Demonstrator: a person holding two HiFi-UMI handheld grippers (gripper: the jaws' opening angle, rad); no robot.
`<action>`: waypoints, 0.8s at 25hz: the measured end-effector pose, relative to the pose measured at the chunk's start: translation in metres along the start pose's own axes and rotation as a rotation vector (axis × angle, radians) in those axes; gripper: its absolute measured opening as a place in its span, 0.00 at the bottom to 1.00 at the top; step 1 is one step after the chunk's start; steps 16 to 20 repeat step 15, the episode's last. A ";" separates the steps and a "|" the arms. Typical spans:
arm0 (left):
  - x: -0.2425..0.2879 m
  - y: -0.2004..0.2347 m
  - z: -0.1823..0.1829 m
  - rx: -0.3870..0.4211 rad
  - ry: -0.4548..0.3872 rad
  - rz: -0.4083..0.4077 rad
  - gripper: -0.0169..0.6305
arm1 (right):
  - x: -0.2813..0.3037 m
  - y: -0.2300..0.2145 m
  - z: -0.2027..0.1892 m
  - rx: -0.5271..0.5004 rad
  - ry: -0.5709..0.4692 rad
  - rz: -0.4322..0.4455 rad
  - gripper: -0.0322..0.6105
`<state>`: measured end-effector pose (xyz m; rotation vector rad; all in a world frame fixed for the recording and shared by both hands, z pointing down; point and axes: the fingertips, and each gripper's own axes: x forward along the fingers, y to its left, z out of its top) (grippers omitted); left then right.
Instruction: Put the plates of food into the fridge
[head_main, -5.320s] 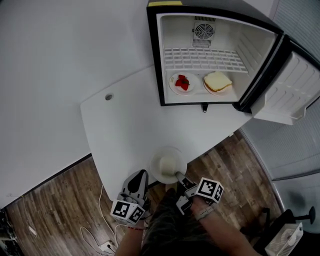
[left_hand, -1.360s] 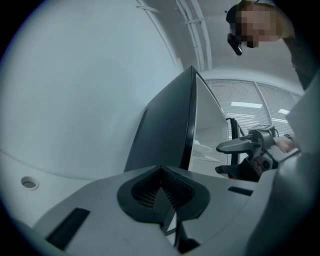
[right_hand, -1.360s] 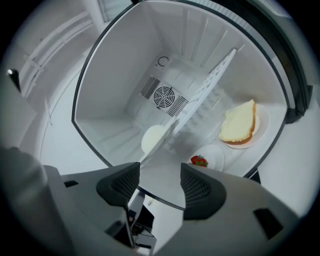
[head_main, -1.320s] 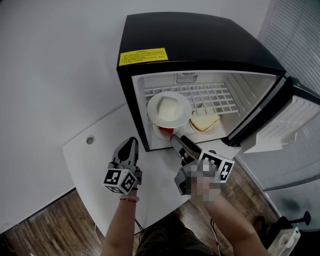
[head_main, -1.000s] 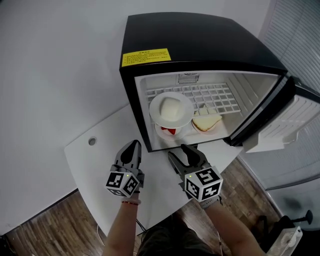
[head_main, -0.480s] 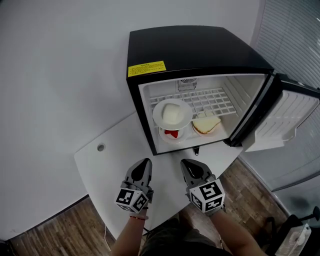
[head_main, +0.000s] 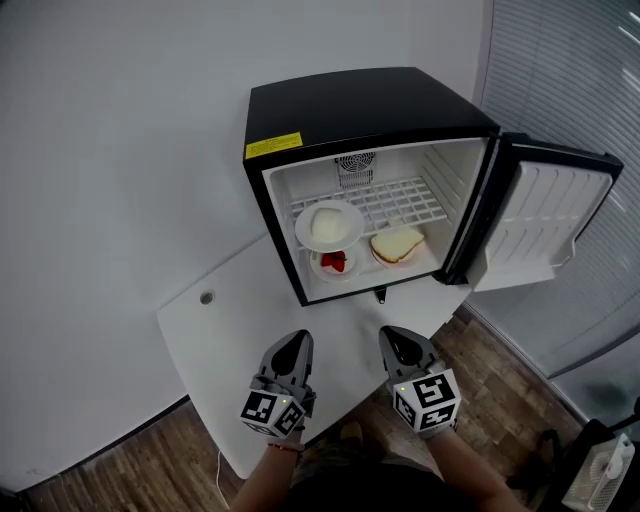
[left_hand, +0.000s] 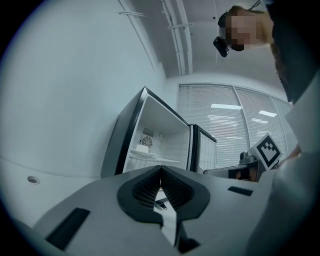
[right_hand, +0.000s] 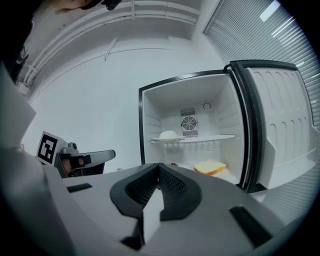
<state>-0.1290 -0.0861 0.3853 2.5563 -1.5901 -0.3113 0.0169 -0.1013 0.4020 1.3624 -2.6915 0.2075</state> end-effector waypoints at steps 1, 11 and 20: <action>-0.003 -0.004 0.000 -0.003 -0.004 0.002 0.04 | -0.007 -0.004 -0.001 0.005 -0.003 -0.011 0.06; -0.017 -0.037 -0.007 -0.033 -0.015 0.011 0.04 | -0.057 -0.021 0.002 0.003 -0.023 -0.040 0.06; -0.017 -0.054 -0.005 -0.033 -0.017 -0.002 0.04 | -0.073 -0.023 0.004 0.009 -0.031 -0.037 0.06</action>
